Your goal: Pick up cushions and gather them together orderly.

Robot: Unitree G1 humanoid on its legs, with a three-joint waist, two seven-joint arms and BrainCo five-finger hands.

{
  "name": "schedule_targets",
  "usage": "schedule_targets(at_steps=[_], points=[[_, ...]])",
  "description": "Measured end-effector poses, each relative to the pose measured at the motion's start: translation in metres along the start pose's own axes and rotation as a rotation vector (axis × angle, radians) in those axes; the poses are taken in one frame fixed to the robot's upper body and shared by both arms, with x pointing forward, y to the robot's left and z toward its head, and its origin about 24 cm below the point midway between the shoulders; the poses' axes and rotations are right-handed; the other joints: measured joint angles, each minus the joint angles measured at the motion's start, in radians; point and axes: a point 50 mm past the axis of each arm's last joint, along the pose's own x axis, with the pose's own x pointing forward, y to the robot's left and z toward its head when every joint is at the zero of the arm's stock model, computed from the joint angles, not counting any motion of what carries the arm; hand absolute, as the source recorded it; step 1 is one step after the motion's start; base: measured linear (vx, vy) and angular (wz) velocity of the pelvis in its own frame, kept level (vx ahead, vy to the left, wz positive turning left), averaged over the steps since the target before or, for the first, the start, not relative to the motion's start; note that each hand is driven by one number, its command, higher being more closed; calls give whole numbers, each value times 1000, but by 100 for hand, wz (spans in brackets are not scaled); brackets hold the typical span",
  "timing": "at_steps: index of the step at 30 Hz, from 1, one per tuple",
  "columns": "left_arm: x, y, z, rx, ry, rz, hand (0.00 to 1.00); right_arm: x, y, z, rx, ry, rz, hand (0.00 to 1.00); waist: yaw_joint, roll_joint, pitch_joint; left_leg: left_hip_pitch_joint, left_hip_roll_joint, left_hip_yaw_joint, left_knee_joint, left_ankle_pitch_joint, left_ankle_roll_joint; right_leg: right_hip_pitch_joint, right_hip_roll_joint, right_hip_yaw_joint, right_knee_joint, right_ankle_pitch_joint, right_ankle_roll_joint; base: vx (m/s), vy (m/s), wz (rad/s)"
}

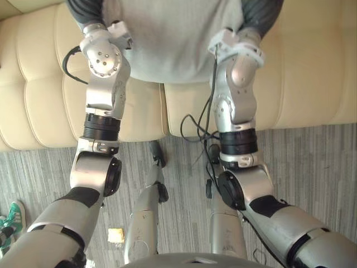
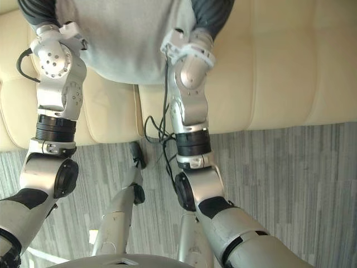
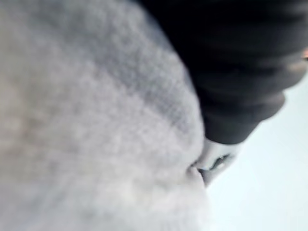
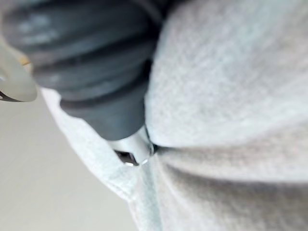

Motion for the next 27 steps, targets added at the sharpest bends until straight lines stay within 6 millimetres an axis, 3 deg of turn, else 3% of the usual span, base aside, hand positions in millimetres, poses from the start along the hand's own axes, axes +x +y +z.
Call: schedule_targets(at_steps=[2,3,7,11,14,17,19,21,23,25,27], points=[[4,4,4,-9,-16,17,100,4,8,3,12,-15,14,100,5,1,5,-12,5,-1,0,-1,-11,-20,3,-7,23,-18,-7,29,-65,11],[7,9,7,-12,-29,32,0,6,13,5,19,-20,33,0,8,0,5,-22,12,1,-1,-28,-39,-36,7,-9,34,-22,-11,17,-69,-2],[14,22,13,-57,-47,89,0,8,20,12,28,-53,75,0,-3,-2,14,-37,13,29,-7,-44,-43,-60,4,-1,38,-22,-11,17,-42,-4],[16,32,8,-89,-15,130,0,14,12,16,13,-83,61,0,-3,-2,14,-34,5,27,0,-18,-11,-60,-2,-5,68,-55,-10,28,-39,14],[19,57,-2,-69,18,200,0,16,9,18,-6,-96,69,0,-3,-3,17,-29,11,26,0,-8,-19,-60,1,-12,91,-78,-18,9,-93,10],[28,76,6,-54,-8,236,0,27,4,18,-66,-100,82,0,-13,-9,21,-30,14,26,0,-8,-19,-63,4,-18,95,-82,-23,0,-87,-2],[35,87,12,-34,-27,243,0,41,-4,19,-124,-97,86,0,-20,-9,21,-32,17,27,0,3,-7,-62,4,-23,93,-81,-23,-4,-66,2],[43,105,19,-29,-38,284,0,56,-16,25,-169,-103,63,0,-26,-14,25,-32,20,25,0,26,-25,-53,3,-32,89,-81,-23,-16,-81,11],[51,124,30,-1,-61,315,0,70,-32,32,-205,-101,39,0,-28,-25,33,-31,24,24,0,54,-37,-43,3,-46,88,-81,-24,-29,-117,15],[58,135,47,77,-126,300,0,85,-55,44,-249,-106,14,0,-30,-25,54,-25,31,9,0,71,-25,-22,5,-70,85,-80,-25,-20,-116,18],[59,143,51,143,-143,268,0,93,-69,52,-270,-108,0,0,-32,-24,60,-22,32,0,0,71,-25,-18,4,-74,85,-80,-26,-11,-86,8]])
